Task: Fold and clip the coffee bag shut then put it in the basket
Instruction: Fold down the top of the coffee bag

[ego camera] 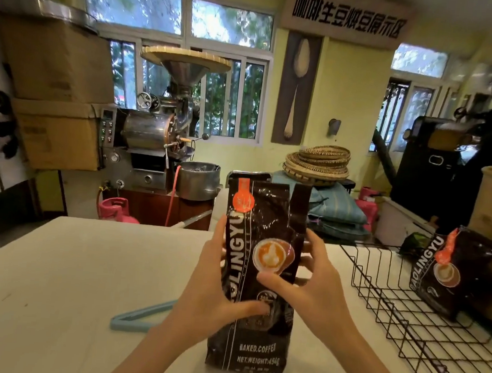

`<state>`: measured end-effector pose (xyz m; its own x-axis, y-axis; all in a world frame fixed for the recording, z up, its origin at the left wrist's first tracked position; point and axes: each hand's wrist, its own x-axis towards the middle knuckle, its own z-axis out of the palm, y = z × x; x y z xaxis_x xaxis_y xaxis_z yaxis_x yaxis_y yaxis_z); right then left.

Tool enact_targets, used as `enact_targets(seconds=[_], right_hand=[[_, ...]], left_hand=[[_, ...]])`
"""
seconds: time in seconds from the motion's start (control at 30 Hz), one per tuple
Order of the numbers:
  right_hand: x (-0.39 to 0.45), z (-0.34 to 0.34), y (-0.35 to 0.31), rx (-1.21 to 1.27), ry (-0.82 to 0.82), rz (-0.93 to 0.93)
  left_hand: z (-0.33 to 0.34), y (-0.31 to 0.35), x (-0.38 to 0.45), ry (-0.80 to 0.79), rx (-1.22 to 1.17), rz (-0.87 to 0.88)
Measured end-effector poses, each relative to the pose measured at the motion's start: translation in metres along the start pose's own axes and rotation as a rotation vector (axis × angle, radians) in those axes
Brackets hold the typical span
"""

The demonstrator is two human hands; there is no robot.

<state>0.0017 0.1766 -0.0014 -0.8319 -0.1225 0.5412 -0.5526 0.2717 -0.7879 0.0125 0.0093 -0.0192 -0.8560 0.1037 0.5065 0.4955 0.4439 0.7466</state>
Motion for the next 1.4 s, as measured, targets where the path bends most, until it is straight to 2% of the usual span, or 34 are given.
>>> enact_targets(seconds=[0.13, 0.2, 0.3, 0.4, 0.47, 0.53, 0.6, 0.67, 0.83, 1.0, 1.2, 1.3, 1.4], right_hand=[[0.003, 0.000, 0.002, -0.025, -0.035, 0.002], [0.004, 0.000, 0.001, -0.025, -0.057, 0.022], [0.006, 0.002, -0.002, -0.061, 0.066, -0.009], [0.019, 0.005, -0.016, -0.380, 0.222, -0.339], [0.035, 0.011, -0.026, -0.667, 0.222, -0.640], [0.050, 0.019, -0.033, -0.875, 0.079, -0.845], [0.064, 0.022, -0.034, -1.031, -0.091, -0.939], [0.074, 0.022, -0.034, -1.130, -0.175, -0.960], [0.082, 0.024, -0.035, -1.143, -0.192, -0.963], [0.085, 0.032, -0.036, -1.208, -0.042, -0.982], [0.086, 0.035, -0.031, -1.212, 0.173, -0.873], [0.088, 0.035, -0.030, -1.221, 0.249, -0.815], [0.086, 0.040, -0.028, -1.236, 0.292, -0.845]], left_hand=[[0.003, -0.009, -0.005, 0.026, -0.056, -0.065], [0.006, -0.012, -0.009, -0.010, -0.112, -0.113], [0.012, -0.011, -0.015, -0.073, -0.177, -0.183], [0.014, -0.007, -0.014, -0.054, -0.162, -0.184], [0.016, -0.005, -0.010, -0.056, -0.146, -0.165], [0.019, -0.004, -0.007, -0.069, -0.136, -0.167], [0.021, -0.002, -0.006, -0.079, -0.128, -0.181], [0.022, -0.001, -0.006, -0.081, -0.121, -0.169], [0.025, 0.003, -0.010, -0.013, -0.180, -0.183], [0.035, -0.003, -0.017, 0.033, -0.205, -0.221], [0.037, -0.006, -0.024, 0.126, -0.232, -0.264], [0.036, -0.006, -0.027, 0.144, -0.260, -0.261], [0.038, -0.008, -0.030, 0.172, -0.251, -0.267]])
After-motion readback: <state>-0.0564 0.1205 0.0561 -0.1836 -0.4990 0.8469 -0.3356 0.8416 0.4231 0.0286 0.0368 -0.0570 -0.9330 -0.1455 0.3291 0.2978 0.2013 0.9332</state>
